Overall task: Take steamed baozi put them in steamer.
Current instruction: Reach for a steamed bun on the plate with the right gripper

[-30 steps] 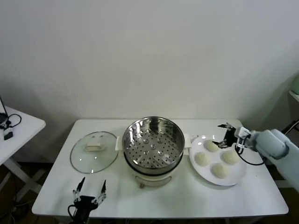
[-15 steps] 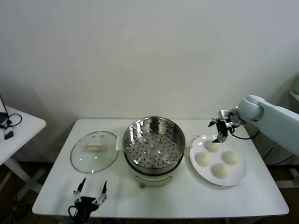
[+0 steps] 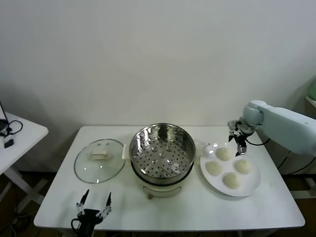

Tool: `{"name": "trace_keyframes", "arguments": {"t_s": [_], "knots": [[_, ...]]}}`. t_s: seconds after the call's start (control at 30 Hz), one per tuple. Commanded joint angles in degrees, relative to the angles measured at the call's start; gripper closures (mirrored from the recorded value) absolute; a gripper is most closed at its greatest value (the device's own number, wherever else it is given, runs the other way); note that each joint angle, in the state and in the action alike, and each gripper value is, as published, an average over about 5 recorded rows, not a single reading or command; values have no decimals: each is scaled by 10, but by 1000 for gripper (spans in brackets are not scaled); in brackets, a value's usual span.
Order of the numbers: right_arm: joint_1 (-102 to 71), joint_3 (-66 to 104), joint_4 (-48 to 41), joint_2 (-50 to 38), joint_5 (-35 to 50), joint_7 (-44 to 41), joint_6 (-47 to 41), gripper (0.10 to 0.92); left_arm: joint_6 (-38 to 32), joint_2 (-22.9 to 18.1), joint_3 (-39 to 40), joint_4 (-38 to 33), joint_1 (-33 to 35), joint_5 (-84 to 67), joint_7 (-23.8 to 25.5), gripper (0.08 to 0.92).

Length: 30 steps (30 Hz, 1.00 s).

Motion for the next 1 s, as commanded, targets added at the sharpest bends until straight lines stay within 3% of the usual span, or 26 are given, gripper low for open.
{"name": "trace_keyframes", "arguments": {"t_s": [0.03,0.77,1.0], "knots": [[-74,74,-90,45,-28,27,15,203,0,0,-2,11,-1,2,0,177],[-95,111,-86,42,-30,28,7,204,1,-3,-3,10,3,11,-1,177],[-95,110,-76,38,-29,20,0,322,4,-2,-3,12,2,17,-2,177]]}}
